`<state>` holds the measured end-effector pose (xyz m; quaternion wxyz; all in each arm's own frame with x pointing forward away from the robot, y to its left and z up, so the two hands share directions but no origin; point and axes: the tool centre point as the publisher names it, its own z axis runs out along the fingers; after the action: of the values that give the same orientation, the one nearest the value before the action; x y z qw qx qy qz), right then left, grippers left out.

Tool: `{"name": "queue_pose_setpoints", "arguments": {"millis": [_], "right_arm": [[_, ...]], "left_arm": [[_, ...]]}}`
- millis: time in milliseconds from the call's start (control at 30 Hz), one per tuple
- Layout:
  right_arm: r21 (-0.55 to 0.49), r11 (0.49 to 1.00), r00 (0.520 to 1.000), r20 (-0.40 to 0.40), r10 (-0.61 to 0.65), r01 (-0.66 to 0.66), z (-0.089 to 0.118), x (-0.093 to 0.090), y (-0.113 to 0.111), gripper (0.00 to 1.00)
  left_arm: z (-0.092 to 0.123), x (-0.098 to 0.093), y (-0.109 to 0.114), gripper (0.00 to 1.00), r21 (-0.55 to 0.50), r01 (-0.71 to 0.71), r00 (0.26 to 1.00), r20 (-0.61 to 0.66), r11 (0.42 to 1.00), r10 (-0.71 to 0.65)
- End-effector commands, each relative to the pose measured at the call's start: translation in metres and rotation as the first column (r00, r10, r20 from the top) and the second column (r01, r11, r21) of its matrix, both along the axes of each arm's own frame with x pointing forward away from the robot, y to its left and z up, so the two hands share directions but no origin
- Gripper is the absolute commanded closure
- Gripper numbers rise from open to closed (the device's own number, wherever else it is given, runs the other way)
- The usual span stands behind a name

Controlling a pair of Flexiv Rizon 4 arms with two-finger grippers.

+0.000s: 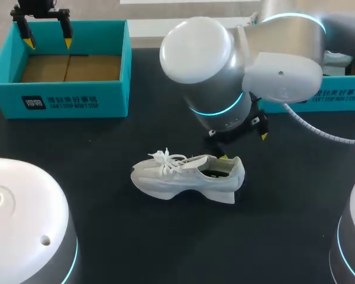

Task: Take the shoe out of the shoebox, open the shoe tongue, remove and reinsert the insole, then place the shoe into the shoebox

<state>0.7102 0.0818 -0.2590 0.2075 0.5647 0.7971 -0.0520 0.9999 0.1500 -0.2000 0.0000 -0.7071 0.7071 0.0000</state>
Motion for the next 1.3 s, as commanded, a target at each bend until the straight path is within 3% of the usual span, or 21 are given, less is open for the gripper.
{"name": "queue_pose_setpoints", "arguments": {"millis": [33,133,267,433,500,567,1267,1300], "right_arm": [[0.102,0.970,0.973,0.090,0.213,-0.222,0.012,-0.002,-0.003,0.00],[0.136,0.905,0.912,0.149,0.383,-0.403,0.025,-0.003,-0.001,0.00],[0.112,0.768,0.773,0.179,0.608,-0.630,0.042,-0.002,0.012,0.00],[0.089,0.599,0.604,0.188,0.774,-0.796,0.053,0.001,0.025,0.00],[0.071,0.558,0.561,0.182,0.807,-0.827,0.056,0.001,0.029,0.00],[0.021,0.565,0.561,0.153,0.813,-0.825,0.056,0.003,0.032,0.00],[0.021,0.565,0.561,0.153,0.813,-0.825,0.056,0.003,0.032,0.00],[0.049,0.558,0.556,0.204,0.806,-0.828,0.056,0.003,0.029,0.00]], "left_arm": [[0.000,0.000,0.000,0.00,0.000,0.000,1.000,0.000,1.000,0.000],[0.000,0.000,0.000,0.00,0.000,0.000,1.000,0.000,1.000,0.000],[0.000,0.000,0.000,0.00,0.000,0.000,1.000,0.000,1.000,0.000],[0.000,0.000,0.000,0.00,0.000,0.000,1.000,0.000,1.000,0.000],[0.000,0.000,0.000,0.00,0.000,0.000,1.000,0.000,1.000,0.000],[0.000,0.000,0.000,0.00,0.000,0.000,1.000,0.000,1.000,0.000],[0.000,0.000,0.000,0.00,0.000,0.000,1.000,0.000,1.000,0.000],[0.000,0.000,0.000,0.00,0.000,0.000,1.000,0.000,1.000,0.000]]}}
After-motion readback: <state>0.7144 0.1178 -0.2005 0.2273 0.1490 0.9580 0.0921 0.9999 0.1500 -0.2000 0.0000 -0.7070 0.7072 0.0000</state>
